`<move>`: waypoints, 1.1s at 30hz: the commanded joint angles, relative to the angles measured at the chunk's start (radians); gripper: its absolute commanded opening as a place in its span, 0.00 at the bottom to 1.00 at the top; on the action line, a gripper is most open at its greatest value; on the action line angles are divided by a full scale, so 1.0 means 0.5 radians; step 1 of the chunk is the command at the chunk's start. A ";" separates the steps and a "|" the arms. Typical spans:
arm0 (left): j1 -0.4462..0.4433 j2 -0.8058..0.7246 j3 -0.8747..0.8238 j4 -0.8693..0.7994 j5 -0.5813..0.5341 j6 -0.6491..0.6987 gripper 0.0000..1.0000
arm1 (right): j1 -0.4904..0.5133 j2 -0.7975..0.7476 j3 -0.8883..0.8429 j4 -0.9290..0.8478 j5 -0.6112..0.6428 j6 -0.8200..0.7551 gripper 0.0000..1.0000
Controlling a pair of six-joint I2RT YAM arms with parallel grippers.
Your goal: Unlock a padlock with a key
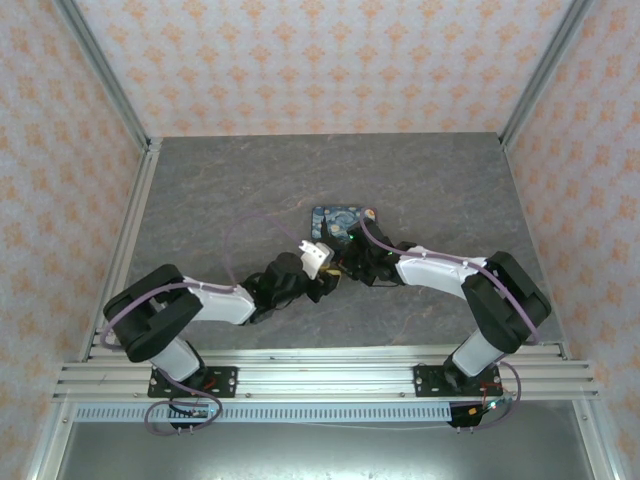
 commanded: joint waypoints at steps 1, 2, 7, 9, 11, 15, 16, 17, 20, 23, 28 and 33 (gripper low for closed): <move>0.089 -0.094 -0.037 -0.140 0.138 -0.071 0.41 | 0.001 -0.014 -0.037 -0.149 0.063 0.047 0.00; 0.120 -0.104 -0.039 -0.175 0.203 -0.088 0.41 | 0.001 -0.020 -0.040 -0.146 0.060 0.048 0.00; 0.170 -0.075 -0.074 -0.209 0.323 -0.111 0.39 | 0.001 -0.043 -0.049 -0.134 0.055 0.056 0.00; 0.170 -0.032 -0.071 -0.205 0.344 -0.129 0.38 | 0.001 -0.058 -0.063 -0.110 0.046 0.054 0.00; 0.172 0.008 -0.059 -0.205 0.340 -0.153 0.38 | 0.001 -0.068 -0.067 -0.099 0.040 0.025 0.00; 0.170 0.050 -0.002 -0.267 0.271 -0.213 0.36 | 0.001 -0.104 -0.052 -0.153 0.035 -0.127 0.00; 0.172 0.057 0.022 -0.302 0.248 -0.221 0.35 | 0.001 -0.120 -0.051 -0.177 0.042 -0.166 0.00; 0.172 0.063 0.046 -0.335 0.225 -0.237 0.34 | 0.001 -0.140 -0.049 -0.197 0.056 -0.218 0.00; 0.173 0.055 0.081 -0.387 0.147 -0.286 0.33 | -0.002 -0.188 -0.054 -0.237 0.067 -0.360 0.00; 0.171 0.017 0.082 -0.402 0.064 -0.339 0.32 | -0.039 -0.207 -0.076 -0.246 0.009 -0.462 0.00; 0.173 -0.043 0.058 -0.399 -0.022 -0.401 0.33 | -0.168 -0.230 -0.180 -0.096 -0.186 -0.521 0.00; 0.171 -0.103 0.019 -0.387 -0.070 -0.438 0.32 | -0.220 -0.255 -0.225 -0.008 -0.249 -0.491 0.00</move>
